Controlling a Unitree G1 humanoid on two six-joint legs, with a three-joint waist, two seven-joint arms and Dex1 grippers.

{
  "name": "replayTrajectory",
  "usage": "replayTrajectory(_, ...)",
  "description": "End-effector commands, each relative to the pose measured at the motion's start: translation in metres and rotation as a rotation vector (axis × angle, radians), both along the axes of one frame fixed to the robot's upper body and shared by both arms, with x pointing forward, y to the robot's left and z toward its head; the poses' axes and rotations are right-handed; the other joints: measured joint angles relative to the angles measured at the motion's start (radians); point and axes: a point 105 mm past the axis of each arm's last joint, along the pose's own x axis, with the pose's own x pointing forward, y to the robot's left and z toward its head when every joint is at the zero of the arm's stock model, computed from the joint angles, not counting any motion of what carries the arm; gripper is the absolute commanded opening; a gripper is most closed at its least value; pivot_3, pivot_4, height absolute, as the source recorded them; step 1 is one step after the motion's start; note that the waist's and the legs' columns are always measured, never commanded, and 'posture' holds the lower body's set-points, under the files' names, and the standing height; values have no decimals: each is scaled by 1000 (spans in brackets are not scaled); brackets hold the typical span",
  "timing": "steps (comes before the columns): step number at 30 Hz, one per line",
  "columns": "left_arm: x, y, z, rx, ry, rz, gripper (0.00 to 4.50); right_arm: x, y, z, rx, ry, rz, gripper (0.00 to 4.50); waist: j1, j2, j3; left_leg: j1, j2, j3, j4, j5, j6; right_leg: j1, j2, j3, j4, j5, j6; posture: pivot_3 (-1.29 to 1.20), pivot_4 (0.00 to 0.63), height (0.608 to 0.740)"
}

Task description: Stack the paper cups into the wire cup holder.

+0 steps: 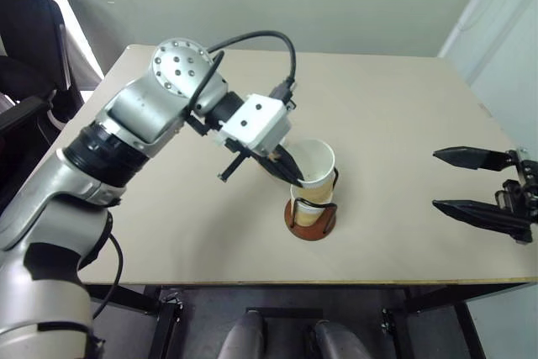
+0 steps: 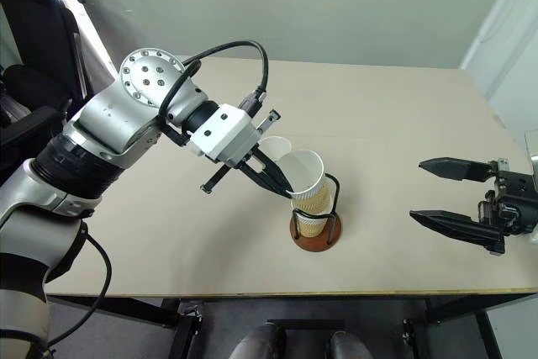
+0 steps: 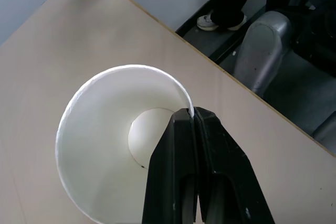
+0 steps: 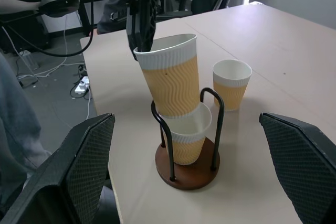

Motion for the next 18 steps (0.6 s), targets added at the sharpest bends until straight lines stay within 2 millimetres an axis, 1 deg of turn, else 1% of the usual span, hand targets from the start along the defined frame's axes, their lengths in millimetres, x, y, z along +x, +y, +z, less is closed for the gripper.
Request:
replayTrajectory(1,0,-2,1,17,-28,-24,39,-5,-1,11,-17,-56,-1,4500,0,0,0,0,0,0,0,0,0,0,0,0,0,0,0,0,150,740)
replayTrajectory(2,2,-3,2,16,-24,-11,410,-5,-1,11,-18,-57,-2,4500,1,0,0,0,0,0,0,0,0,0,0,0,0,0,0,0,150,740)
replayTrajectory(3,4,-4,2,13,-27,-3,567,-4,-1,11,-18,-57,-3,4500,2,0,0,0,0,0,0,0,0,0,0,0,0,0,0,0,150,740)
replayTrajectory(5,7,-5,1,15,-38,5,1171,-3,-1,11,-18,-57,-4,4500,2,0,0,0,0,0,1,0,0,0,0,0,0,0,0,0,150,740)
replayTrajectory(8,11,-4,0,12,-53,10,2308,0,-1,10,-20,-57,-8,4500,2,0,0,0,0,0,1,0,0,0,0,0,0,1,0,0,150,740)
replayTrajectory(10,15,-6,2,-5,-70,12,2982,2,0,10,-20,-57,-10,4500,2,0,0,0,0,0,1,0,0,0,0,0,0,1,1,0,150,740)
replayTrajectory(12,22,-8,9,-49,-88,29,3695,4,1,9,-21,-57,-11,4500,3,0,0,-1,0,0,1,0,0,0,0,0,0,1,1,0,150,740)
replayTrajectory(14,34,-11,23,-145,-103,100,4461,5,1,9,-21,-57,-12,4500,4,0,0,-1,0,0,2,0,1,0,0,0,-1,1,2,0,150,740)
replayTrajectory(15,48,-1,24,-151,-115,185,4461,5,1,9,-22,-58,-12,4500,3,0,0,-1,0,0,2,0,1,0,0,0,-1,2,2,0,150,740)
replayTrajectory(16,58,7,23,-147,-122,244,4461,5,1,8,-22,-59,-13,4500,3,0,0,-1,0,0,2,0,1,0,0,0,-1,2,2,0,150,740)
replayTrajectory(18,80,30,16,-127,-86,400,4461,5,2,8,-23,-60,-13,4500,3,2,0,-1,0,0,1,-1,1,0,0,1,-1,2,2,0,150,740)
